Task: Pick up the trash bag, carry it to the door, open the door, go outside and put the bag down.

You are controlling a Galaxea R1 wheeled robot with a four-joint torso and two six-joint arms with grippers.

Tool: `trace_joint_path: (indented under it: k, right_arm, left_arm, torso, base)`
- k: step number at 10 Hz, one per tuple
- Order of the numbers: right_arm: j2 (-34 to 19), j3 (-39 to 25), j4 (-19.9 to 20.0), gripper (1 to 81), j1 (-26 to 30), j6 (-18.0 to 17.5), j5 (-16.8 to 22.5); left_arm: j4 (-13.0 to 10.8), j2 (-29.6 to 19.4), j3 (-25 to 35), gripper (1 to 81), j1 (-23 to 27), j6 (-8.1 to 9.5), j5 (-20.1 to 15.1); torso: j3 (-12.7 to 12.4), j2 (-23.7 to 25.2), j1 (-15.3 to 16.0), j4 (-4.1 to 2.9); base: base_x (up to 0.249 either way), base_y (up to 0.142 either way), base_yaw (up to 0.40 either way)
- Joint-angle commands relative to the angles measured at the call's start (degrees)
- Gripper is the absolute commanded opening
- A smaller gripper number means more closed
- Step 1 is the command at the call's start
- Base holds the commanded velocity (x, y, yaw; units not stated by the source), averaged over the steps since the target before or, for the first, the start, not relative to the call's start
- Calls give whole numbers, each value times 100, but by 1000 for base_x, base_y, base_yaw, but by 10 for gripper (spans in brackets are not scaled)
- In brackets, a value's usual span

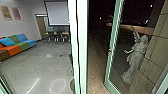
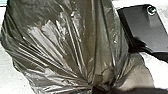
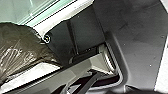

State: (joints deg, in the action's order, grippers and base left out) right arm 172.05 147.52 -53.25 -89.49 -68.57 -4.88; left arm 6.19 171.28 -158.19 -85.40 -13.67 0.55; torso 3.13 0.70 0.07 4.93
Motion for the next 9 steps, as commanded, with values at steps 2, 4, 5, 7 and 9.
trace_joint_path:
  k: [2, 4, 5, 7, 9]
  right_arm:
    - [43, -31, -98, 811, 251, 19, 162]
    - [43, -31, -98, 811, 251, 19, 162]
    - [43, -22, -107, 811, 251, 19, 162]
    - [43, -23, -107, 811, 251, 19, 162]
    - [43, -22, -98, 811, 260, 19, 162]
  left_arm:
    - [-39, -41, -11, 10, 308, -39, -336]
    - [-30, -41, -11, 10, 299, -39, -336]
    - [-22, -41, -11, 10, 300, -31, -336]
    - [-13, -41, -11, 10, 308, -31, -336]
    - [-22, -41, -11, 10, 300, -31, -336]
  torso:
    - [0, 0, 0, 0]
    - [0, 0, 0, 0]
    - [0, 0, -2, 0]
    - [0, 0, -2, 0]
    - [0, 0, -2, 0]
  base:
    - [0, 0, -148]
    - [0, 0, -154]
    - [0, 0, -123]
    - [0, 0, 0]
    - [0, 0, 0]
